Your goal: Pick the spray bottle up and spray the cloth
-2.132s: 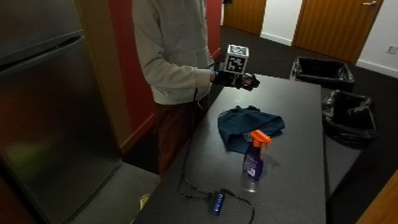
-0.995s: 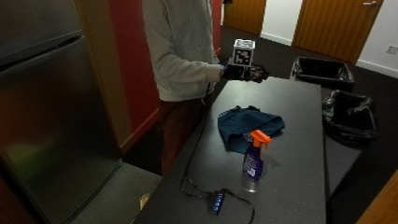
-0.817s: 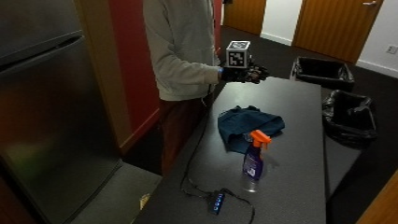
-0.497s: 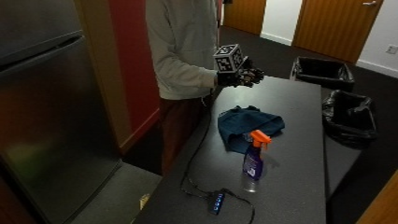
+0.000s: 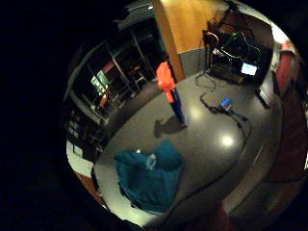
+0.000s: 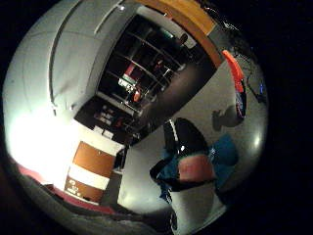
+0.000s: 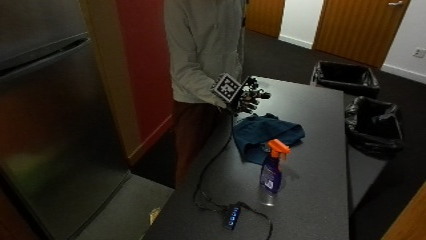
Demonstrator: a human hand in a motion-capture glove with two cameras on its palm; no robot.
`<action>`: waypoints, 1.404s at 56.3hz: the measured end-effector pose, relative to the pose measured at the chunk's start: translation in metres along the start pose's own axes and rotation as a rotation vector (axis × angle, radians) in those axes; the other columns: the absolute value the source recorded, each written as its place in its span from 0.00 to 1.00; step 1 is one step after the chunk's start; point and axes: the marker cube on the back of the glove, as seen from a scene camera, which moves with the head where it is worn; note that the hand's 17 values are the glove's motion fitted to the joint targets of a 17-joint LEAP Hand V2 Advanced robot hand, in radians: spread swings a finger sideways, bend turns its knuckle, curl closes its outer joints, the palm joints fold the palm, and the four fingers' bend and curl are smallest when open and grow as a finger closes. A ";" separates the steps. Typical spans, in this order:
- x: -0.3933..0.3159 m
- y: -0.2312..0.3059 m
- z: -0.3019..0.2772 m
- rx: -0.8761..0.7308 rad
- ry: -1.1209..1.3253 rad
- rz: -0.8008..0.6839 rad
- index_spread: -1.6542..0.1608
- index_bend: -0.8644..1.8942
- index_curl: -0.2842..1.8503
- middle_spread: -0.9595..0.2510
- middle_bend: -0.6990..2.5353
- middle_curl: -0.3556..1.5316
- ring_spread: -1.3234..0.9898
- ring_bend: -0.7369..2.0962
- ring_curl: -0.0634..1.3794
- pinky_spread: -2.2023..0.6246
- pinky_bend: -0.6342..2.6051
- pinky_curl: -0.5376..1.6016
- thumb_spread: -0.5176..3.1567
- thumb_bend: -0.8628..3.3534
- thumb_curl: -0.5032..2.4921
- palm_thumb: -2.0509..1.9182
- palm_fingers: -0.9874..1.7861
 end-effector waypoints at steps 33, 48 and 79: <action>0.067 -0.006 0.070 0.333 -0.202 0.368 0.77 0.35 0.22 0.77 0.31 0.38 0.58 0.42 0.26 0.82 0.34 0.42 0.41 0.20 0.30 0.69 0.41; 0.080 -0.016 0.115 0.477 -0.289 0.560 0.78 0.35 0.22 0.77 0.31 0.38 0.58 0.43 0.26 0.82 0.34 0.42 0.41 0.20 0.30 0.69 0.41; 0.104 -0.067 0.168 0.534 -0.279 0.576 0.78 0.35 0.22 0.76 0.32 0.39 0.58 0.45 0.27 0.82 0.32 0.41 0.39 0.20 0.30 0.69 0.45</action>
